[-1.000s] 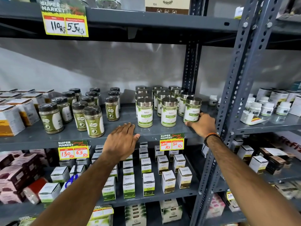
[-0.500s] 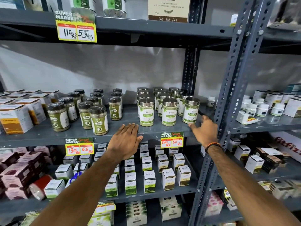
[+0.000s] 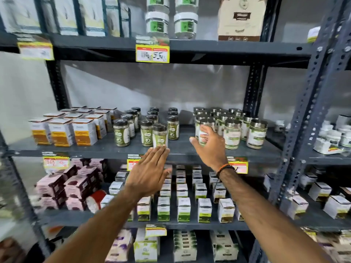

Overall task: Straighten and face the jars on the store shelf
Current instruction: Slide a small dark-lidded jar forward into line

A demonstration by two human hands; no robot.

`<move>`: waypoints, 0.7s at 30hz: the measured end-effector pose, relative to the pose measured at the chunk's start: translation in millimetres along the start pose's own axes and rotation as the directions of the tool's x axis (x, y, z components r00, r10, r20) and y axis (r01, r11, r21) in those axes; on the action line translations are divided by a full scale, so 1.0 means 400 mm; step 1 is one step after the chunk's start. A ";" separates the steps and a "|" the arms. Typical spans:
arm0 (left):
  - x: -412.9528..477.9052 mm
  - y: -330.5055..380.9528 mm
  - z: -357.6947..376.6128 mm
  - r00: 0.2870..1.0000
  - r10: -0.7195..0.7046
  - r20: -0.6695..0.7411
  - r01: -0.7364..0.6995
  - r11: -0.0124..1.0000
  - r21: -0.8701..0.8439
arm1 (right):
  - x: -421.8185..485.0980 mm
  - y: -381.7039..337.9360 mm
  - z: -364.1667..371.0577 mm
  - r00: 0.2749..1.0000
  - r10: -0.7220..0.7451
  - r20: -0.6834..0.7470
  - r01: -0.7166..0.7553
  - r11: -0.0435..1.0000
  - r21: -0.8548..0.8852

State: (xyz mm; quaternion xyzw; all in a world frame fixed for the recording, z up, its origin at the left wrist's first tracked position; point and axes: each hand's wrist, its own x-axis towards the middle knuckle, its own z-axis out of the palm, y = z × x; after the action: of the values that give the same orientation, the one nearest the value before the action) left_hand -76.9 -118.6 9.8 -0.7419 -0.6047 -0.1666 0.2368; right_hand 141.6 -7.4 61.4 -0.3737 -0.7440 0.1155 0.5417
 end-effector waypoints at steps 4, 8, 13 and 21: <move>-0.099 -0.168 -0.037 0.996 -0.092 0.001 0.092 0.995 0.033 | -0.002 -0.065 0.128 0.999 0.000 0.052 -0.003 0.998 0.068; -0.162 -0.326 -0.062 0.977 -0.212 0.015 0.211 0.976 0.056 | 0.010 -0.090 0.215 0.987 0.077 0.143 -0.081 0.996 0.024; -0.147 -0.484 -0.059 0.955 -0.289 0.057 0.288 0.957 0.031 | 0.032 -0.088 0.282 0.960 0.183 0.213 -0.186 0.983 -0.005; -0.097 -0.584 0.016 0.940 -0.277 0.198 0.282 0.959 0.004 | 0.043 -0.058 0.324 0.955 0.185 0.232 -0.168 0.982 -0.091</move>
State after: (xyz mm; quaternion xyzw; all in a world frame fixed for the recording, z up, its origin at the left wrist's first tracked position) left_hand -313.3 -110.1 18.8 -0.6641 -0.7223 -0.1320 0.1409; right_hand 13.6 18.4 36.9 -0.4408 -0.7710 0.1816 0.4221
